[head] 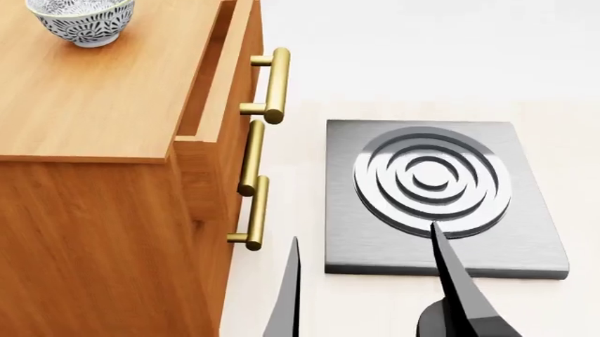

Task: Pick the akita bowl on the wooden cabinet and place it on the plate.

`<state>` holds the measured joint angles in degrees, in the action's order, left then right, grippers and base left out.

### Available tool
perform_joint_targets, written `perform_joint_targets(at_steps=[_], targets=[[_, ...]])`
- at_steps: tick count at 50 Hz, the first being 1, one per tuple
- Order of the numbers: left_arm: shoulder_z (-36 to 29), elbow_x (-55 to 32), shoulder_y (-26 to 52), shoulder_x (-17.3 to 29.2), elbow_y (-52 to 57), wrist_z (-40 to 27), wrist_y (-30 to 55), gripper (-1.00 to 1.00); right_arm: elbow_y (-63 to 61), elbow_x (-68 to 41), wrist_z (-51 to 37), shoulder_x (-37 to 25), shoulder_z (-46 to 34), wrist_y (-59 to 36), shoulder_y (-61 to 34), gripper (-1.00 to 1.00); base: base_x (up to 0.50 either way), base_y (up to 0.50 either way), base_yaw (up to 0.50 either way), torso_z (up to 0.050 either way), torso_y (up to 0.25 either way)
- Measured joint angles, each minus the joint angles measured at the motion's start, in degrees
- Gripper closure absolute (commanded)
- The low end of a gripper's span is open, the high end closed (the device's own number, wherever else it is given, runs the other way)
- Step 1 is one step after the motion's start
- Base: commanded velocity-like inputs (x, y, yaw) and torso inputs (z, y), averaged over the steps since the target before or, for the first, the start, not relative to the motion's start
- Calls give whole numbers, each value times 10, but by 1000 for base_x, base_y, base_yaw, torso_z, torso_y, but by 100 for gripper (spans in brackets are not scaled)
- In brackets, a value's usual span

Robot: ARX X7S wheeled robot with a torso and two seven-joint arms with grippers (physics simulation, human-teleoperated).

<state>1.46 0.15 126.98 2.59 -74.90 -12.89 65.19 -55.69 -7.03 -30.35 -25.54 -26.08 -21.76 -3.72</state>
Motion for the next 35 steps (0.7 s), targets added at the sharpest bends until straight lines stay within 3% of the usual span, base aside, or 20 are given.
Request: perform_joint_targets(at_steps=[14, 35], targets=[[-2, -3, -11, 1, -1, -4, -3, -100, 2, -1, -3, -2, -3, 0, -2, -100, 0, 0, 0, 0, -250], [-26, -2, -16, -1, -1, 29, 37, -100, 5, -3, -7, -4, -6, 3, -4, -100, 0, 0, 0, 0, 0]])
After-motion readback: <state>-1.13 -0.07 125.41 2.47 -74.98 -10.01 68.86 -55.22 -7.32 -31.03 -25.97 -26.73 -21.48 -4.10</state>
